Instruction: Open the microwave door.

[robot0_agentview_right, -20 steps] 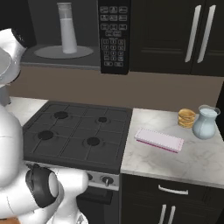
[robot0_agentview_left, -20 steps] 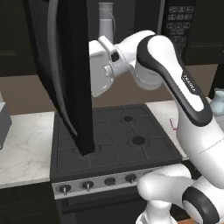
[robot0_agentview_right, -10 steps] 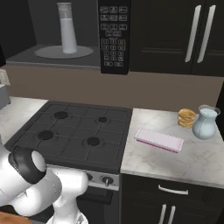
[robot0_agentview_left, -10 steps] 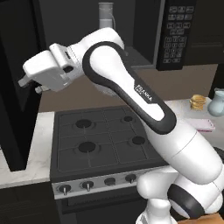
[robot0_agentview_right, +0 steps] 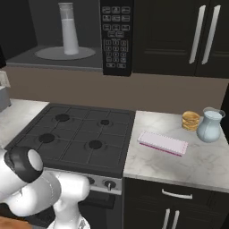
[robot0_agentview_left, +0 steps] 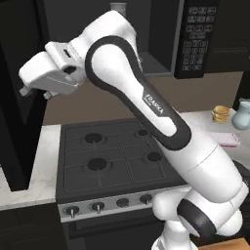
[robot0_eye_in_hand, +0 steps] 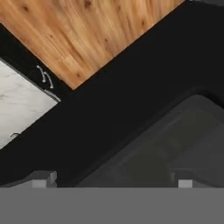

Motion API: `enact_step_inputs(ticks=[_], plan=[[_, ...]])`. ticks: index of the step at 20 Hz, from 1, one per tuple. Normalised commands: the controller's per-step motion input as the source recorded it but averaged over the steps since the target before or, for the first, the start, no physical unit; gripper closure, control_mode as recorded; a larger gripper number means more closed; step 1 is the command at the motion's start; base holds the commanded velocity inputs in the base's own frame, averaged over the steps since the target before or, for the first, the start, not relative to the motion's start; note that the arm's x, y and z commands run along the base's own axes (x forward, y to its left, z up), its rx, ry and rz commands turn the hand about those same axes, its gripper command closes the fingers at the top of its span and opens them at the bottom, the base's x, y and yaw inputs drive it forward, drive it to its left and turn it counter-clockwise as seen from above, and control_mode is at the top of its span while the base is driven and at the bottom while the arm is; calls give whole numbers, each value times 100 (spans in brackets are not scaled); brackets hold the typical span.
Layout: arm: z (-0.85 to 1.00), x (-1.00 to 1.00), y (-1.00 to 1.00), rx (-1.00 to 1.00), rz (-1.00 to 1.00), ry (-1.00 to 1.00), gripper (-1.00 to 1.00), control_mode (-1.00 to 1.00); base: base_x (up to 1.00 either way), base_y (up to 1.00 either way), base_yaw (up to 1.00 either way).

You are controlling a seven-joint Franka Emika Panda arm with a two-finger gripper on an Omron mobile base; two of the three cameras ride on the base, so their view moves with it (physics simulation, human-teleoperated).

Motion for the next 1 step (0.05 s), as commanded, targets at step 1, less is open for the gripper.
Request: enact_step_inputs(ticks=[1], plan=[[-47,50,54,0,-15,0,-100,-100,0,0,0]])
